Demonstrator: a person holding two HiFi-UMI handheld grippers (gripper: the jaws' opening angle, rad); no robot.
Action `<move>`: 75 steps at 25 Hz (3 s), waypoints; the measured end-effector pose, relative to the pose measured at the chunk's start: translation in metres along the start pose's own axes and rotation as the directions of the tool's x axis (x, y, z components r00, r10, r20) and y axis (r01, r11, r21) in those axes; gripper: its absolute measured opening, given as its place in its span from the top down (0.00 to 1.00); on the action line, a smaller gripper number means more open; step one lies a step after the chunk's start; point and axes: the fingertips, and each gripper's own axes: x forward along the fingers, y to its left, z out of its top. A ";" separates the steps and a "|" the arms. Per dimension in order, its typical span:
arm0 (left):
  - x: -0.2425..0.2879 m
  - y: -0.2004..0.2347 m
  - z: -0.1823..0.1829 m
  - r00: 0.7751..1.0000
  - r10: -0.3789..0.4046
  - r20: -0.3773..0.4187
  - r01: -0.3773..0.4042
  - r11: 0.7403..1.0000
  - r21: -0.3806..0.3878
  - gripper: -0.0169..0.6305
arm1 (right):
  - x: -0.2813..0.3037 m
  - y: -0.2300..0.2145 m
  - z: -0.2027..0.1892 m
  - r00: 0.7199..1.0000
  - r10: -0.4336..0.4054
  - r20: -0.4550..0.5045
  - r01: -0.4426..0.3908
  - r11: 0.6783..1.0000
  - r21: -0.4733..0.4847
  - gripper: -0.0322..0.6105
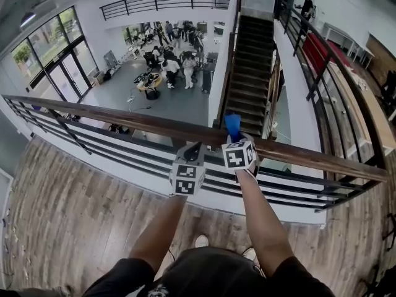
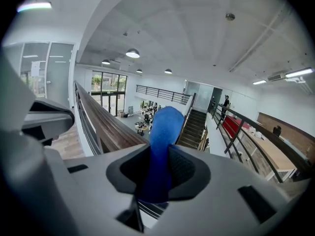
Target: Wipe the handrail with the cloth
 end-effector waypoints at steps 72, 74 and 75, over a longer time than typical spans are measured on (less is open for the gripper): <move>0.179 -0.760 0.088 0.792 -0.602 -0.099 0.610 0.786 0.096 0.97 | -0.304 -0.765 -0.378 0.845 -0.504 -0.177 0.532 0.762 0.370 0.79; 0.175 -0.778 0.086 0.763 -0.636 -0.117 0.645 0.762 0.062 0.97 | -0.312 -0.789 -0.389 0.837 -0.508 -0.203 0.546 0.750 0.373 0.79; 0.173 -0.786 0.087 0.749 -0.651 -0.121 0.660 0.750 0.047 0.97 | -0.316 -0.801 -0.395 0.833 -0.510 -0.212 0.551 0.743 0.380 0.79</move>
